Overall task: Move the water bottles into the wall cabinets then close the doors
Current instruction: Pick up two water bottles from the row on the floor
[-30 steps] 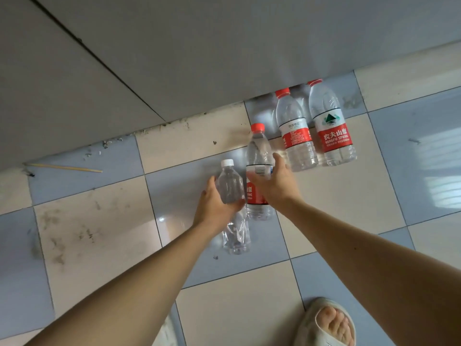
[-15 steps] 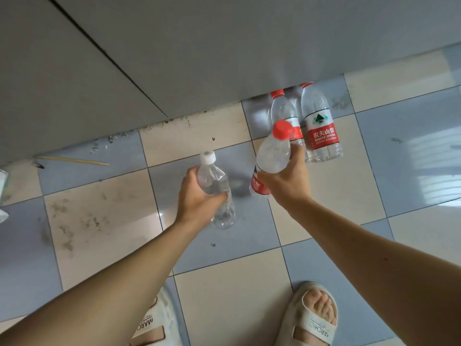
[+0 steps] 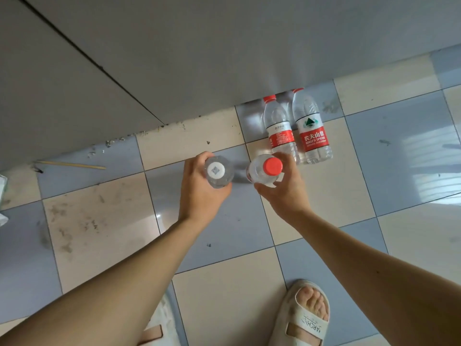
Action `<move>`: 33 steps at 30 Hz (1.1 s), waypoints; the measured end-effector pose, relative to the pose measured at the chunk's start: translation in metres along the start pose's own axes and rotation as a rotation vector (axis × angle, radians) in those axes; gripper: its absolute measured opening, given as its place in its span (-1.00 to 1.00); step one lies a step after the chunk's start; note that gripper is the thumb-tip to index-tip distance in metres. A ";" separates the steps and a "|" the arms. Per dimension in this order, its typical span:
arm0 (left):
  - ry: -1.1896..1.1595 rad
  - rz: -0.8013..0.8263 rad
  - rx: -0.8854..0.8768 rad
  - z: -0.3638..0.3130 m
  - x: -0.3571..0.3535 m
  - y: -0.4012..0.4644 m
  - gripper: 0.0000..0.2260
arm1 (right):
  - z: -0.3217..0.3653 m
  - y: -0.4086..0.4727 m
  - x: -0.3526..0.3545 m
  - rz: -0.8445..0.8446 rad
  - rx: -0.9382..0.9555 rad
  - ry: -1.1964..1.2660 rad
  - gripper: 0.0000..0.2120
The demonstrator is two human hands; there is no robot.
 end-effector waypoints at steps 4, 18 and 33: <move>-0.023 0.029 0.010 0.004 -0.013 0.007 -0.44 | -0.017 0.010 -0.004 0.062 -0.095 0.039 -0.28; -0.073 0.115 0.193 0.010 -0.029 0.004 -0.63 | -0.011 -0.005 -0.021 0.098 -0.226 0.344 -0.43; -0.237 0.159 0.124 -0.203 0.181 -0.055 -0.52 | 0.247 -0.117 0.104 0.166 -0.033 0.277 -0.48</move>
Point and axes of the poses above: each hand's wrist, its own y-axis towards the middle knuckle, its own x-axis out of the back of the hand, z = x × y, the point moved 4 cm from there along y, towards the middle knuckle, and after that the axes turned 6 degrees about y, right-handed, at the moved point
